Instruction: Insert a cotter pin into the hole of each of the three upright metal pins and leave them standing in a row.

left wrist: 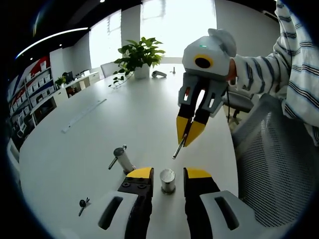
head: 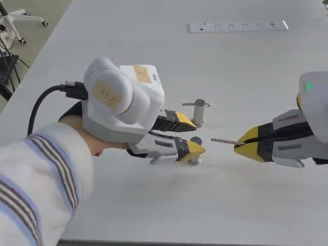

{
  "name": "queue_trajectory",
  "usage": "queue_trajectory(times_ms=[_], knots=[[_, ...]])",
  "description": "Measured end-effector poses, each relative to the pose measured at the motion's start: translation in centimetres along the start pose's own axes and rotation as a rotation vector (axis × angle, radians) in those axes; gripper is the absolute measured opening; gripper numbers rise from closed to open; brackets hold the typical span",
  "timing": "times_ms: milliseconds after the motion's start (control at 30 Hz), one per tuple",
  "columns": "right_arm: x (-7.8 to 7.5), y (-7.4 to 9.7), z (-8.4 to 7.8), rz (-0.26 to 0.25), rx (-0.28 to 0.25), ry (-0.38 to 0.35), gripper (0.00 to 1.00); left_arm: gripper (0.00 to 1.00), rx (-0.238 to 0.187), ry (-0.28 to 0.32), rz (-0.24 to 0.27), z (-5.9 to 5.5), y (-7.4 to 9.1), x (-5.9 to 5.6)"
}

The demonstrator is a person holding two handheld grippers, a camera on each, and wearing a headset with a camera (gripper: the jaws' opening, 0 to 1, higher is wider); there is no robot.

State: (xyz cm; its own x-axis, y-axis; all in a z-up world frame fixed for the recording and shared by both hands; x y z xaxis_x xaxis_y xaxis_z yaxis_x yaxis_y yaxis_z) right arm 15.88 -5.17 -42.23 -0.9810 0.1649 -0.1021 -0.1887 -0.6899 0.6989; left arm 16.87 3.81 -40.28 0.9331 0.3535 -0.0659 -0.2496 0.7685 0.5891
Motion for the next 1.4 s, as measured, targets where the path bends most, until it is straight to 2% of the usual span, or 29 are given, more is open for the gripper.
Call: queue_trajectory(times_ms=[300,367,633,900,1067,1400], knots=[[-0.5,-0.9,0.2,0.016,0.007,0.015,0.0,0.15,0.049,-0.016,0.007,-0.8,-0.6,0.1],[-0.5,-1.0,0.4,0.021,0.007,0.021,0.0,0.11,0.056,-0.024,0.011,-0.9,-0.6,0.2],[-0.4,-1.5,0.5,0.042,0.025,0.046,0.0,0.1,0.061,-0.047,0.003,-1.0,-0.4,0.5],[-0.4,-1.9,0.4,0.075,0.049,0.085,0.0,0.09,0.068,-0.074,0.0,-1.0,-0.4,0.4],[-1.3,-2.5,0.5,0.087,0.08,0.12,0.0,0.09,0.068,-0.086,0.007,-1.0,-0.4,0.3],[-0.7,-3.6,2.0,0.114,0.051,0.157,0.0,0.09,0.07,-0.086,0.012,-0.9,-0.7,0.1]])
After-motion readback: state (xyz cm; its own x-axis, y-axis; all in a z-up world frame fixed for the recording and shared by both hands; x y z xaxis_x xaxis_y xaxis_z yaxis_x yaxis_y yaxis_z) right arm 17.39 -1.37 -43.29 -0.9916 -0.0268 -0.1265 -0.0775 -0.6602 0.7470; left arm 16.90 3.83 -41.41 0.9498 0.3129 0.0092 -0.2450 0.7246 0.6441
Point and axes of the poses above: the centre of the closed fingertips' face, and the gripper's own axes: y roughly backward along the fingers, x roughly to its left, z roughly out of its top, the point moved 3 cm from there along y, roughly backward along the fingers, and after that the axes turned 5 degrees about y, right-handed, at the moved point
